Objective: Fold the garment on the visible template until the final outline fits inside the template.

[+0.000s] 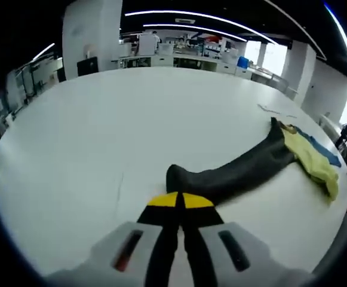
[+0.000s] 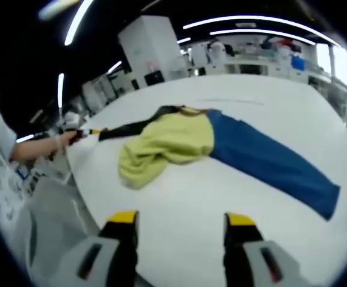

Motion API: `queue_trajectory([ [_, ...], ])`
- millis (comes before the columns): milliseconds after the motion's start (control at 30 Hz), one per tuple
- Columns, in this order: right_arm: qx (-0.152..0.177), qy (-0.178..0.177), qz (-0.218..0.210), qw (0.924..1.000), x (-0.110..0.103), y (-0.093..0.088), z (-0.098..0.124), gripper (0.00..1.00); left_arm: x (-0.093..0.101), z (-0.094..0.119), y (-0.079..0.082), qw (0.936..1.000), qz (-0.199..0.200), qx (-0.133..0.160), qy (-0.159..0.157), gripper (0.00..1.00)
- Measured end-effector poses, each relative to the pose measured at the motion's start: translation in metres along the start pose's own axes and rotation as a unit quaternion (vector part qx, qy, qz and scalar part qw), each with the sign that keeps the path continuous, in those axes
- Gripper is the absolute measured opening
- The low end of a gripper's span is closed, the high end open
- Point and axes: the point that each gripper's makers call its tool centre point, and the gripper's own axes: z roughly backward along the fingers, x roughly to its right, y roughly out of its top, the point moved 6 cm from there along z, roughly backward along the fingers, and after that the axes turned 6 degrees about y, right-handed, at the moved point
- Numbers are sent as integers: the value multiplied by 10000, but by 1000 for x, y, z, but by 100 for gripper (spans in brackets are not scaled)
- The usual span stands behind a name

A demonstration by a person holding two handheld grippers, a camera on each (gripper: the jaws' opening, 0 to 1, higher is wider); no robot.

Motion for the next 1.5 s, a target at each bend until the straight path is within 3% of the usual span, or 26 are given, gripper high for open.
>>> queue_trajectory([
  [167, -10, 14, -26, 10000, -1, 0, -2, 55, -8, -2, 9, 9998, -141, -81, 142, 0],
  [233, -9, 4, -32, 10000, -2, 0, -3, 55, -14, -13, 14, 9996, -183, -153, 175, 0],
  [467, -41, -5, -59, 10000, -3, -2, -4, 55, -13, -25, 13, 9985, -289, -384, 245, 0],
  [700, -32, -21, -103, 9999, 0, -3, -4, 55, -17, -33, 10, 9981, -356, -401, 295, 0],
  [867, -33, -3, -99, 9999, 0, -3, -5, 56, -12, -29, 8, 9990, -265, -259, 239, 1],
  [1100, -15, 39, -80, 10000, 0, -2, -6, 57, -6, -27, 8, 9997, -187, -103, 94, 20],
  [1233, 4, 68, -39, 10000, -2, 1, -7, 57, 4, -29, 17, 9994, -335, 100, -53, 50],
  [1367, 7, 96, -11, 10000, -3, 2, -9, 57, 17, -24, 18, 9988, -405, 198, -198, 73],
  [1433, -2, 118, 20, 9999, -5, 3, -10, 57, 25, -22, 19, 9984, -398, 226, -328, 80],
  [1500, -29, 149, 96, 9998, -8, 5, -12, 57, 31, -21, 21, 9974, -457, 293, -468, 79],
])
